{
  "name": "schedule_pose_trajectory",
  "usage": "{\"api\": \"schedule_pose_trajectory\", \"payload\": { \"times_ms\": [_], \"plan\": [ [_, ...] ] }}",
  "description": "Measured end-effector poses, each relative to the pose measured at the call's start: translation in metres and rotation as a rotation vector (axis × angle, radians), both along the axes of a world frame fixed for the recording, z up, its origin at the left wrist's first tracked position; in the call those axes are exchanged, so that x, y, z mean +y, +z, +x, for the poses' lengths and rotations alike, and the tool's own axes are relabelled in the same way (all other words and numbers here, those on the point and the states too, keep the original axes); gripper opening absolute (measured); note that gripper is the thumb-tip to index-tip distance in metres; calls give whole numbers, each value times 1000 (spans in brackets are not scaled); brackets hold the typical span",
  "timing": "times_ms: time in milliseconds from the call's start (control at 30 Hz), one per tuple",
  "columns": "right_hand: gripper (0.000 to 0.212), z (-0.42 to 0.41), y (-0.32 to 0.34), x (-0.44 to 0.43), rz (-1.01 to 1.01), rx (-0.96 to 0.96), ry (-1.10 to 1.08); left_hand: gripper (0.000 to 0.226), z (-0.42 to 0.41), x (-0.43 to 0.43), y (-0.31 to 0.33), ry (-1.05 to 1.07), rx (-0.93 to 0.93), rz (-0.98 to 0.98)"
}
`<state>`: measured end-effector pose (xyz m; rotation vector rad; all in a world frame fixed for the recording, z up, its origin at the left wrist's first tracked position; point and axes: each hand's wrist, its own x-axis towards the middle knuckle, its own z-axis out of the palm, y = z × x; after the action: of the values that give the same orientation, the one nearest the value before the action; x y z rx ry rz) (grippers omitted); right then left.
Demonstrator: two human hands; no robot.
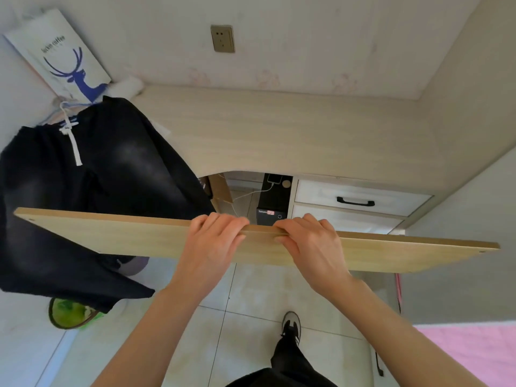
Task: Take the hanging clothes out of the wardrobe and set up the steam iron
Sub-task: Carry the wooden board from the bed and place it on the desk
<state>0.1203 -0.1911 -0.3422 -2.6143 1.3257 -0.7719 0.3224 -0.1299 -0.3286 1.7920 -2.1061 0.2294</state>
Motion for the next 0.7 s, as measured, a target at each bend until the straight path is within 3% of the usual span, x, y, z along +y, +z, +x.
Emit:
{"api": "schedule_pose_trajectory", "payload": {
  "times_ms": [233,500,700],
  "plan": [
    [16,-16,14,-92,-73,1,0,37,2,-92,14,133,-197,-75],
    [16,-16,31,-180,-94,42,-63,34,5,-192,22,68,-29,-110],
    [43,-8,36,-252,-223,98,-274,33,25,-271,22,35,106,-88]
  ]
}}
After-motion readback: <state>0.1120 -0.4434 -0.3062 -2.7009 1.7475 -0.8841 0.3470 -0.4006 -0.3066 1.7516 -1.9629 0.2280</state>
